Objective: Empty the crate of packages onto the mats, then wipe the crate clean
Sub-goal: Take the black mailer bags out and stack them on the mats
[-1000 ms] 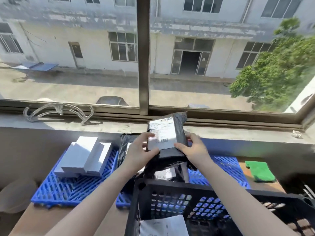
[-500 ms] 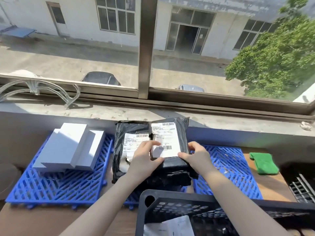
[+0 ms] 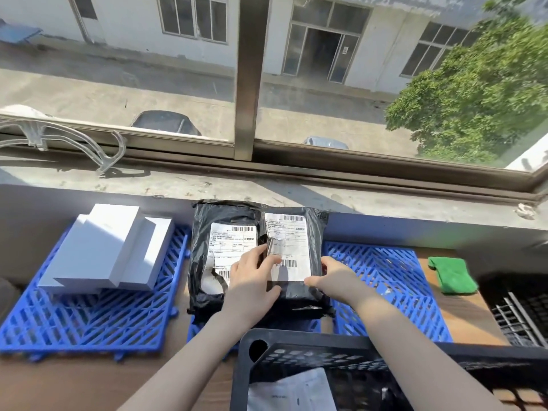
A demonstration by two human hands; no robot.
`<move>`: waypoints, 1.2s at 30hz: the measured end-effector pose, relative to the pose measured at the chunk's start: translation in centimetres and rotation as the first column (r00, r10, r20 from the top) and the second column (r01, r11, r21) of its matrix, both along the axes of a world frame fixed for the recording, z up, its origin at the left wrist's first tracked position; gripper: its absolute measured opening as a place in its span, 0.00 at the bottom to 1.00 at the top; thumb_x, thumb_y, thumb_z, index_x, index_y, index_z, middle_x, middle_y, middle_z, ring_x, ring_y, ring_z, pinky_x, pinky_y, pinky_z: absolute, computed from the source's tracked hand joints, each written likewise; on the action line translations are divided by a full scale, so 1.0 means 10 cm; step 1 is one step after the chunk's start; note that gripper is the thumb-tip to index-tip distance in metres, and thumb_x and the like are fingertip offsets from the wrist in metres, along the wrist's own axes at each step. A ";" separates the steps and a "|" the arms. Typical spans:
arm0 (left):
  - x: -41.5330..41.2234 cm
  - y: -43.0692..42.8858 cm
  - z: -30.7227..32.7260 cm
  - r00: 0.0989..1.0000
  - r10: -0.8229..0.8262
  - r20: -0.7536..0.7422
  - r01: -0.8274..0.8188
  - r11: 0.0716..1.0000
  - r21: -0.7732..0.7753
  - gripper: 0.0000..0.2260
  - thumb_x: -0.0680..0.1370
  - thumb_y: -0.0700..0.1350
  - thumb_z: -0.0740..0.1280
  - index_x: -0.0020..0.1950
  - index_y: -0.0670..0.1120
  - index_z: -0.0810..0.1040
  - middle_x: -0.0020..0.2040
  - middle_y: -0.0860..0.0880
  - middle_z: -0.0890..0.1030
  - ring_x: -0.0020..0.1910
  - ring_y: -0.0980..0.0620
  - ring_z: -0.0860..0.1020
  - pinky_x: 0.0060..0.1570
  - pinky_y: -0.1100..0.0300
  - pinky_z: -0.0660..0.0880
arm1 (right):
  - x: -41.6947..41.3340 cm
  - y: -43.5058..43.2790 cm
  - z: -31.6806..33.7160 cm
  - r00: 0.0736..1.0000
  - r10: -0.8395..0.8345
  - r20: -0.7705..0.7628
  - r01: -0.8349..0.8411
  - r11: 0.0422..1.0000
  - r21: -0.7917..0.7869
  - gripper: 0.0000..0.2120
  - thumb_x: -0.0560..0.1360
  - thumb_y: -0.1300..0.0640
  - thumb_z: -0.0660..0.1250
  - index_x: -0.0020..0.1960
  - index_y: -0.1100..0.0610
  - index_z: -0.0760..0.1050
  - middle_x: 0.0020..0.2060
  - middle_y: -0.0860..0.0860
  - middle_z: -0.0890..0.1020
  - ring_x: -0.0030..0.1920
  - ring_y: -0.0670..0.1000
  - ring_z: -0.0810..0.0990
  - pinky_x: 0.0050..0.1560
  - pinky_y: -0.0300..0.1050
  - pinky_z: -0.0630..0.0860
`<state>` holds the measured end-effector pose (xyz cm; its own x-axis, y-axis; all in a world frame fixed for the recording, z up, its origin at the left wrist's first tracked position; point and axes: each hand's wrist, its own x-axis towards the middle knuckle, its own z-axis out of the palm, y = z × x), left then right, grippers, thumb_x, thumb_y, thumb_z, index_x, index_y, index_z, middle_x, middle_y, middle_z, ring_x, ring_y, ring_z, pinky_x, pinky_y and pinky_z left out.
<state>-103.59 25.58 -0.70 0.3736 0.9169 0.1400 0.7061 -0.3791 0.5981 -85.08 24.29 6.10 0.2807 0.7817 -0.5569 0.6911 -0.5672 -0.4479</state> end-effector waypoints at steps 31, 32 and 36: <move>-0.32 -0.14 0.48 0.999 0.034 -0.016 -0.033 0.999 0.037 0.14 0.77 0.49 0.65 0.61 0.50 0.78 0.65 0.52 0.75 0.70 0.49 0.68 0.66 0.54 0.65 | 0.01 -0.21 0.38 0.983 0.111 0.147 -0.156 0.927 0.341 0.16 0.77 0.55 0.64 0.64 0.53 0.73 0.61 0.51 0.73 0.56 0.51 0.75 0.59 0.44 0.70; -0.35 -0.19 0.58 0.998 0.059 0.033 -0.060 0.997 0.038 0.12 0.77 0.47 0.65 0.59 0.49 0.79 0.62 0.52 0.77 0.66 0.50 0.71 0.63 0.56 0.67 | 0.02 -0.25 0.47 0.981 0.115 0.153 -0.164 0.917 0.362 0.15 0.77 0.55 0.64 0.64 0.53 0.73 0.60 0.51 0.74 0.55 0.51 0.76 0.57 0.43 0.70; -0.38 -0.41 0.99 0.971 0.173 0.164 -0.183 0.982 0.045 0.10 0.77 0.42 0.65 0.58 0.50 0.79 0.57 0.54 0.79 0.59 0.53 0.74 0.59 0.58 0.69 | 0.13 -0.54 0.82 0.982 0.144 0.126 -0.187 0.856 0.483 0.13 0.77 0.57 0.65 0.61 0.53 0.76 0.59 0.51 0.77 0.53 0.51 0.78 0.55 0.41 0.71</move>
